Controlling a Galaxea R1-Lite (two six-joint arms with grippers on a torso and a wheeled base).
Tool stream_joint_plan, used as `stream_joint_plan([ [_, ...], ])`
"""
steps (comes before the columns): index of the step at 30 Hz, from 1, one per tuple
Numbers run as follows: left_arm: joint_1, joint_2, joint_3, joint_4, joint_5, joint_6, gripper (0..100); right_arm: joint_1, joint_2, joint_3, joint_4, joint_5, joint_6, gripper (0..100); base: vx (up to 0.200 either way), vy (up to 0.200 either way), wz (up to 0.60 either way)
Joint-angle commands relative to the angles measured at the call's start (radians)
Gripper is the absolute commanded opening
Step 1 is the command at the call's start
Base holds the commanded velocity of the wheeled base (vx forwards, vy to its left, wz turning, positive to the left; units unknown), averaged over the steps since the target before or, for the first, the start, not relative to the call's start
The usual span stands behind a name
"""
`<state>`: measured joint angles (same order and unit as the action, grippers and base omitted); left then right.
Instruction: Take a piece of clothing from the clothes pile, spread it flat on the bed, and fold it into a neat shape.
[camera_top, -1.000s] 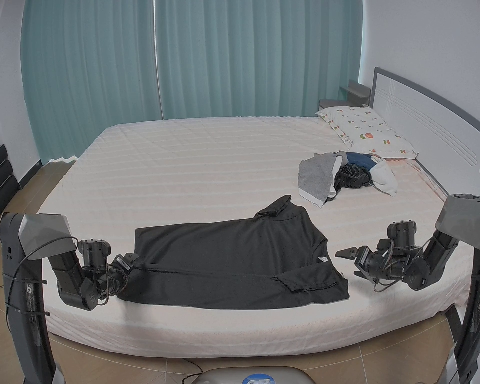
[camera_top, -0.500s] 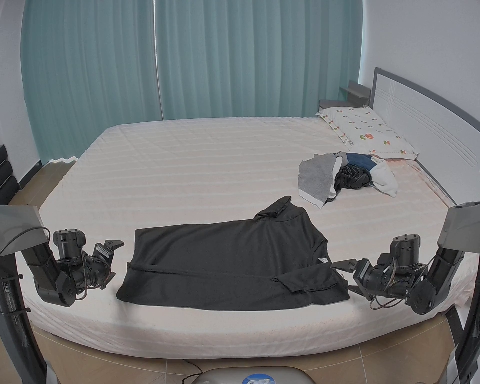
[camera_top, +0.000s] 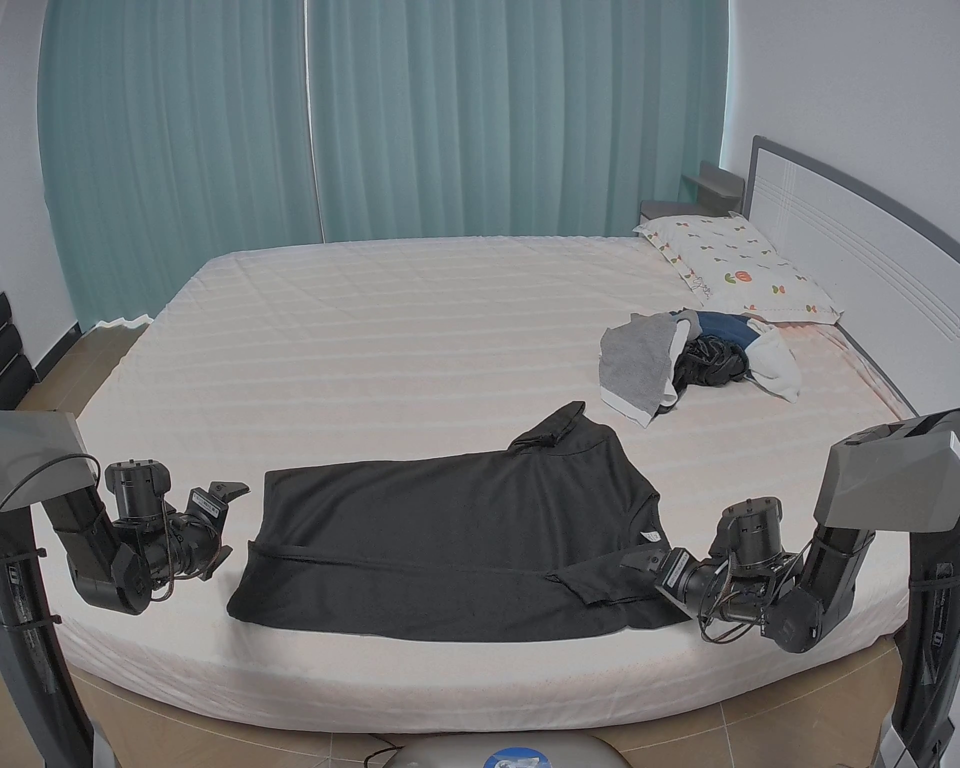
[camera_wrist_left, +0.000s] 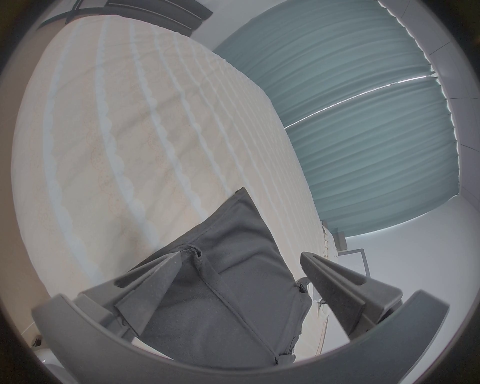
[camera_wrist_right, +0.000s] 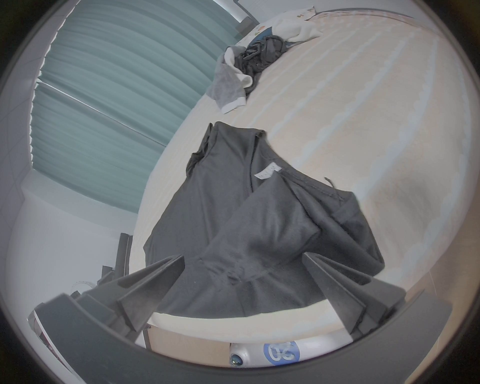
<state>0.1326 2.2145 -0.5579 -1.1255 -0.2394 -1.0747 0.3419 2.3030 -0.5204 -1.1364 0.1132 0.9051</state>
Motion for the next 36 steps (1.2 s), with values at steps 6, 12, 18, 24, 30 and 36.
stream_joint_plan([
  [6,-0.004,0.013,0.000,0.000,0.000,0.001,100,0.026,0.046,0.011,-0.017,-0.013,0.001,100,0.000,0.000,0.00],
  [12,-0.004,0.013,-0.002,0.001,0.000,0.001,100,0.043,0.053,0.000,-0.029,-0.027,0.000,100,0.000,0.000,0.00],
  [18,-0.004,0.013,-0.005,0.001,0.000,0.001,100,0.043,0.061,-0.032,-0.010,-0.047,-0.002,100,0.000,0.000,0.00],
  [24,-0.005,0.014,-0.007,0.001,0.000,0.001,100,0.045,0.076,-0.069,0.003,-0.061,-0.003,100,0.000,0.000,0.00],
  [30,-0.005,0.013,-0.008,0.001,0.000,0.001,100,0.046,0.078,-0.118,0.090,-0.090,-0.003,100,0.000,0.000,0.00],
  [36,-0.004,0.013,-0.008,0.001,0.000,0.001,100,0.051,0.076,-0.119,0.099,-0.093,-0.003,0,0.000,0.000,0.00],
])
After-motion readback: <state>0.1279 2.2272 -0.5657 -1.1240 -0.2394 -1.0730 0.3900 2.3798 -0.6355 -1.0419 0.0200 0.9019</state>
